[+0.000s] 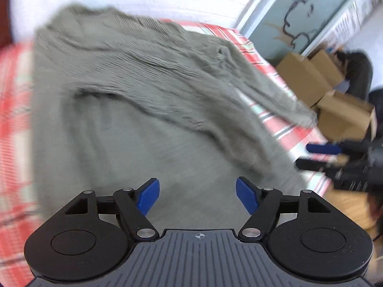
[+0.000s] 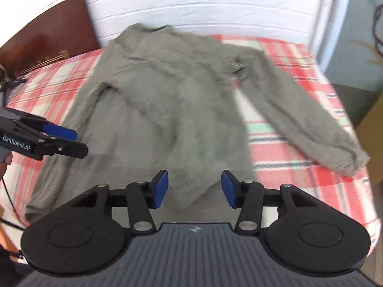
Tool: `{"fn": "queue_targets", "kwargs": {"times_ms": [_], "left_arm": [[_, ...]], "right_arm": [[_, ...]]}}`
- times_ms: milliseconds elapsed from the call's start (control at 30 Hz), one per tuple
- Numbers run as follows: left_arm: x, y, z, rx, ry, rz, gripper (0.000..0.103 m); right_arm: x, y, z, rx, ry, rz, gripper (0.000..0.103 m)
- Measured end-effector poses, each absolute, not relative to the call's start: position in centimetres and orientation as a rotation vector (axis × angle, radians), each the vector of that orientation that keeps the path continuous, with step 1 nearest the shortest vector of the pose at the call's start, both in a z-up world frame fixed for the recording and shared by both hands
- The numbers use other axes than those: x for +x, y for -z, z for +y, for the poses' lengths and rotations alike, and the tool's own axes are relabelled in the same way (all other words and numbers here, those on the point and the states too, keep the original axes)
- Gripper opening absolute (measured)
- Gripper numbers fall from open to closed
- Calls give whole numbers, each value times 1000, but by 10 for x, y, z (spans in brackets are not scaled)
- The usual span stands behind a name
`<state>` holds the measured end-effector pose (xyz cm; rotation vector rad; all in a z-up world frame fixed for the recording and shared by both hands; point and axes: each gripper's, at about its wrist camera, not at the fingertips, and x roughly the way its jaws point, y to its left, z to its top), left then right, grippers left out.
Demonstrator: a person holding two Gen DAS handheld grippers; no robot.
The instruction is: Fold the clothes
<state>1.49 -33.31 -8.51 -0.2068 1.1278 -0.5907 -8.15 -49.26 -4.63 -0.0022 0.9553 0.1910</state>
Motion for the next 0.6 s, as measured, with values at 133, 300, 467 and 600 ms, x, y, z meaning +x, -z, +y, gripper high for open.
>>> {"fn": "queue_targets", "kwargs": {"times_ms": [133, 300, 467, 600], "left_arm": [[53, 114, -358, -452, 539, 1223, 82], [75, 131, -389, -505, 484, 1263, 82], [83, 137, -391, -583, 381, 1234, 31], [83, 132, -390, -585, 330, 1205, 0]], "right_arm": [[-72, 50, -505, 6, -211, 949, 54], [-61, 55, -523, 35, -255, 958, 54], [-40, 62, -536, 63, -326, 978, 54], [-22, 71, -535, 71, -411, 1002, 53]]}}
